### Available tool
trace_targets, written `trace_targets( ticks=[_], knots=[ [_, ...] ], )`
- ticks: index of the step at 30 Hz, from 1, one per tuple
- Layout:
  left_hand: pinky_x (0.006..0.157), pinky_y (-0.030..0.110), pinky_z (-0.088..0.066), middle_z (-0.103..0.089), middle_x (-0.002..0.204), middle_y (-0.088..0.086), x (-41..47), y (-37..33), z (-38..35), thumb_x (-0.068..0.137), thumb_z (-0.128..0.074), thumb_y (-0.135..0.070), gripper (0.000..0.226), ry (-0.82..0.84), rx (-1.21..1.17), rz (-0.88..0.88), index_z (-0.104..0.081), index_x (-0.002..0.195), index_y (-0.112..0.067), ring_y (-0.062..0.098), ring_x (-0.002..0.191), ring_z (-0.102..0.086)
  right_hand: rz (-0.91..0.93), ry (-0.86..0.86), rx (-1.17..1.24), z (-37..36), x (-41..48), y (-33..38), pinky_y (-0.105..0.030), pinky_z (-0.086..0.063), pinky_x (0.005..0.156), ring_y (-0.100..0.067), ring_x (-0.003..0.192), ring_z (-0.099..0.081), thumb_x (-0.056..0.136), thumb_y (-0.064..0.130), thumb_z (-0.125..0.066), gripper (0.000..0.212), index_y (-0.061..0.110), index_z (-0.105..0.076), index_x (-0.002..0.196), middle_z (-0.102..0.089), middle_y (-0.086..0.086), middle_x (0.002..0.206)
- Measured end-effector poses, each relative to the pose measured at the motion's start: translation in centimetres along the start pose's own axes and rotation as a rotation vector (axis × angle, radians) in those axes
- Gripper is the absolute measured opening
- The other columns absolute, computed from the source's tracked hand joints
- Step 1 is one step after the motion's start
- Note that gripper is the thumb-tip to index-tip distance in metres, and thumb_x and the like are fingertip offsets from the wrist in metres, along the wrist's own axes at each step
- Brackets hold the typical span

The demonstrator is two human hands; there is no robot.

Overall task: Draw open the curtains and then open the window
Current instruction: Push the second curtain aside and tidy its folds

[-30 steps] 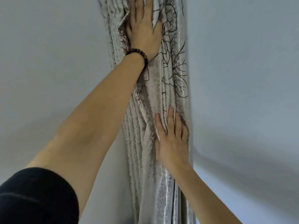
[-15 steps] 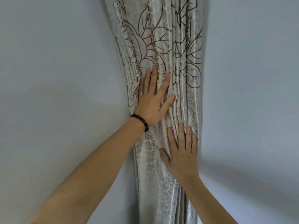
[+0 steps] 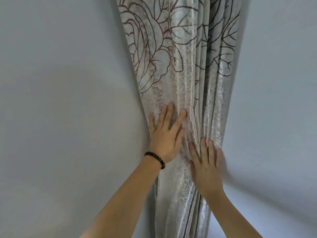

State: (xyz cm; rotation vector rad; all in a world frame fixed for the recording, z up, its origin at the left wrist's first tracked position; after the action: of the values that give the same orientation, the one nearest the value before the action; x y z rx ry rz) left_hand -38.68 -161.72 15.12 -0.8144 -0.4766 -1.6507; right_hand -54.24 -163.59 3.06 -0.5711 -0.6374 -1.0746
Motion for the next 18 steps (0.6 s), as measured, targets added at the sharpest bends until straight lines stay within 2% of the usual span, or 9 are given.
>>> trace_targets(
  ticks=[3, 5, 7, 9, 11, 13, 14, 16, 18],
  knots=[
    [0.117, 0.063, -0.008, 0.008, 0.165, 0.006, -7.3, 3.3, -3.3, 0.105, -0.026, -0.040, 0.053, 0.237, 0.001, 0.049, -0.013, 0.156, -0.029, 0.021, 0.152, 0.012, 0.050, 0.096, 0.020, -0.3, -2.4, -0.3, -0.063, -0.008, 0.124, -0.043, 0.155, -0.008, 0.099, 0.031, -0.050, 0.071, 0.018, -0.018, 0.161, -0.013, -0.020, 0.168],
    [0.119, 0.059, -0.009, 0.008, 0.165, 0.004, -9.8, 3.5, -3.6, 0.104, -0.021, -0.045, 0.054, 0.309, -0.110, 0.096, -0.019, 0.155, -0.029, 0.019, 0.152, 0.014, 0.049, 0.143, 0.120, 0.0, -3.6, -0.4, -0.064, -0.014, 0.123, -0.042, 0.155, -0.011, 0.100, 0.033, -0.047, 0.067, 0.018, -0.021, 0.160, -0.021, -0.020, 0.166],
    [0.122, 0.055, -0.010, 0.003, 0.165, 0.001, -10.7, 2.5, -2.0, 0.103, -0.020, -0.047, 0.055, 0.283, -0.217, 0.192, -0.023, 0.154, -0.028, 0.015, 0.152, 0.011, 0.047, 0.199, 0.286, 0.7, -4.4, -0.4, -0.063, -0.019, 0.122, -0.039, 0.155, -0.013, 0.101, 0.035, -0.047, 0.067, 0.022, -0.021, 0.161, -0.023, -0.018, 0.166],
    [0.122, 0.050, -0.017, -0.013, 0.164, 0.002, -12.2, 1.1, 0.4, 0.103, -0.027, -0.044, 0.054, 0.192, -0.295, 0.315, -0.029, 0.153, -0.024, 0.014, 0.152, -0.003, 0.074, 0.290, 0.489, 1.7, -5.9, -0.6, -0.058, -0.029, 0.119, -0.035, 0.154, -0.019, 0.105, 0.034, -0.049, 0.065, 0.028, -0.018, 0.161, -0.023, -0.012, 0.167],
    [0.121, 0.044, -0.025, -0.027, 0.161, -0.001, -14.8, -0.5, 3.0, 0.101, -0.033, -0.048, 0.053, 0.127, -0.360, 0.461, -0.033, 0.150, -0.029, 0.015, 0.150, -0.021, 0.066, 0.425, 0.740, 2.8, -8.3, -1.1, -0.044, -0.038, 0.114, -0.020, 0.152, -0.025, 0.105, 0.037, -0.051, 0.064, 0.037, -0.018, 0.159, -0.023, 0.001, 0.167],
    [0.117, 0.035, -0.033, -0.040, 0.153, -0.007, -18.8, -2.7, 5.2, 0.099, -0.037, -0.053, 0.049, 0.099, -0.403, 0.632, -0.033, 0.146, -0.041, 0.016, 0.141, -0.038, -0.063, 0.532, 1.005, 4.0, -12.0, -1.8, -0.025, -0.042, 0.107, 0.000, 0.142, -0.038, 0.101, 0.044, -0.052, 0.057, 0.048, -0.028, 0.153, -0.035, 0.017, 0.159],
    [0.114, 0.030, -0.035, -0.044, 0.149, -0.015, -21.4, -3.8, 6.1, 0.098, -0.039, -0.053, 0.047, 0.068, -0.403, 0.708, -0.035, 0.144, -0.044, 0.010, 0.138, -0.042, -0.172, 0.549, 1.133, 4.3, -14.2, -2.3, -0.016, -0.043, 0.102, 0.007, 0.133, -0.047, 0.098, 0.045, -0.054, 0.051, 0.051, -0.037, 0.147, -0.046, 0.020, 0.150],
    [0.106, 0.021, -0.038, -0.048, 0.140, -0.028, -26.5, -6.5, 7.7, 0.095, -0.043, -0.054, 0.047, -0.020, -0.389, 0.858, -0.042, 0.141, -0.040, 0.001, 0.133, -0.045, -0.403, 0.562, 1.299, 4.4, -18.7, -2.9, -0.008, -0.047, 0.088, 0.008, 0.117, -0.060, 0.092, 0.041, -0.059, 0.041, 0.049, -0.054, 0.132, -0.063, 0.017, 0.131],
    [0.096, 0.009, -0.040, -0.054, 0.132, -0.030, -31.7, -9.1, 8.6, 0.096, -0.047, -0.051, 0.038, -0.094, -0.416, 1.063, -0.049, 0.133, -0.040, -0.003, 0.126, -0.051, -0.554, 0.643, 1.376, 4.1, -22.0, -3.3, -0.010, -0.051, 0.079, -0.001, 0.107, -0.069, 0.089, 0.034, -0.065, 0.032, 0.039, -0.067, 0.121, -0.074, 0.011, 0.113]
  ],
)
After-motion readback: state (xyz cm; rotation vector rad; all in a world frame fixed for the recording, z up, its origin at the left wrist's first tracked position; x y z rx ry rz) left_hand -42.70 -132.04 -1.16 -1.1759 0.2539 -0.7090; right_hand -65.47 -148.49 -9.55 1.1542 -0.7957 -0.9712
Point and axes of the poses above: each hand's wrist, its own x-axis towards the middle knuckle, its own z-axis out of the back of the hand, y = z × x, the point moved 4 cm from there along x, towards the middle knuckle
